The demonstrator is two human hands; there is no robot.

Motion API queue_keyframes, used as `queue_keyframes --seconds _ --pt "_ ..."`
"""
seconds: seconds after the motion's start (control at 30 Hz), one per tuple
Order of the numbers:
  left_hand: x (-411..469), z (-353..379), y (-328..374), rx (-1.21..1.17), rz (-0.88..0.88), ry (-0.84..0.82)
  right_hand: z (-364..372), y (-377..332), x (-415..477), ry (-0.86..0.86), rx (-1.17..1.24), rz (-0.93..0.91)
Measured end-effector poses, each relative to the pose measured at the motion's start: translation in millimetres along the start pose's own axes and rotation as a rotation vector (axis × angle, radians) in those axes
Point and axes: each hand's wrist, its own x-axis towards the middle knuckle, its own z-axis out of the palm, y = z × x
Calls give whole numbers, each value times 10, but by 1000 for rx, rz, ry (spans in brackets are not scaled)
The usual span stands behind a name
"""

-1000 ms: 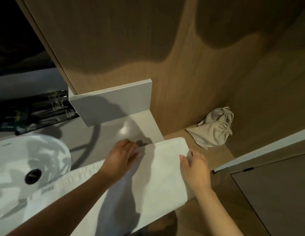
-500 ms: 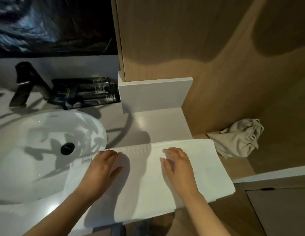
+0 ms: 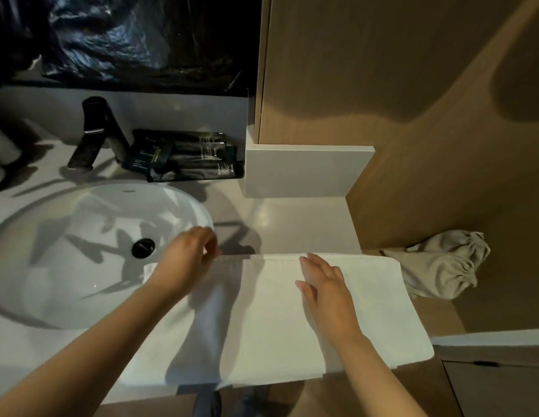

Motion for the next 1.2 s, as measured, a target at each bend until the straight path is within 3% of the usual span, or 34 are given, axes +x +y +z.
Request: queue_keyframes --seconds 0.07,0.17,0.23,0.37,0.5,0.87,1.03,1.2 --pt "135 -61 -10 -21 -12 15 -17 2 52 2 6 9" --pt "119 30 -50 69 -12 -257 -30 6 129 -6 -21 -34" --pt "35 123 -94 105 10 -343 -47 19 200 -18 -12 -65" --pt "18 232 -162 192 55 -303 -96 31 328 -5 29 -84" --pt "80 263 -166 83 48 -246 -145 75 343 108 43 -165" --pt "228 327 -103 74 -97 -212 -82 59 518 97 140 -52" --pt "175 335 -135 76 -65 -151 -45 41 503 138 127 -64" --pt "19 230 -308 276 -59 -208 -60 128 409 122 75 -151"
